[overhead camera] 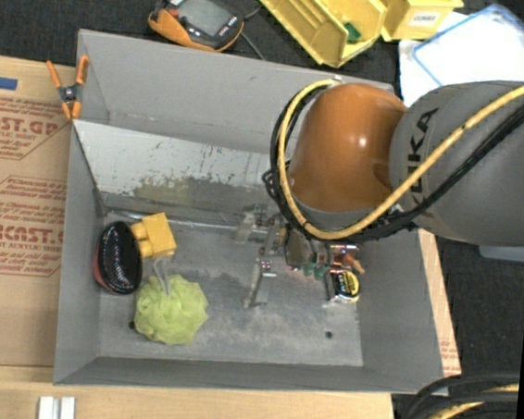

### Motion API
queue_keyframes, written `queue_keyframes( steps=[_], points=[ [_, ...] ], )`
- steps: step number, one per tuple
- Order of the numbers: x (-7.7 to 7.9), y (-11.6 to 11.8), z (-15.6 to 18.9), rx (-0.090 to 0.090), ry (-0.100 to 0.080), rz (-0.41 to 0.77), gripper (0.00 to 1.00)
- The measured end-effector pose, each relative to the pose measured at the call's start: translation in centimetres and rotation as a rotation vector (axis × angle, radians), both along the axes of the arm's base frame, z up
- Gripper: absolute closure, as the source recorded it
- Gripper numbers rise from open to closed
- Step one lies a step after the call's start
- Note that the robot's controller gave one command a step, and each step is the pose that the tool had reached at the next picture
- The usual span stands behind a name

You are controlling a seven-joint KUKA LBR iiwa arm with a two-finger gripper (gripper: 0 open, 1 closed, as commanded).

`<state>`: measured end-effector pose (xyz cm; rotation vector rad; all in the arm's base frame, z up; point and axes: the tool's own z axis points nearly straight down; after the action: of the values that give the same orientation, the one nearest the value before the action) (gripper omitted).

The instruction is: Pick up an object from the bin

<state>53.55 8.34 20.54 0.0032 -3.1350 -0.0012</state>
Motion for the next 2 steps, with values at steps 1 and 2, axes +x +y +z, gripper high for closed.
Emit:
queue_keyframes(
  steps=[1,2],
  points=[
    [0.1,0.0,0.5,0.001,-0.008,-0.001,0.0],
    [-4.7,10.2,-13.7,0.003,-0.011,0.176,0.0]
  ],
)
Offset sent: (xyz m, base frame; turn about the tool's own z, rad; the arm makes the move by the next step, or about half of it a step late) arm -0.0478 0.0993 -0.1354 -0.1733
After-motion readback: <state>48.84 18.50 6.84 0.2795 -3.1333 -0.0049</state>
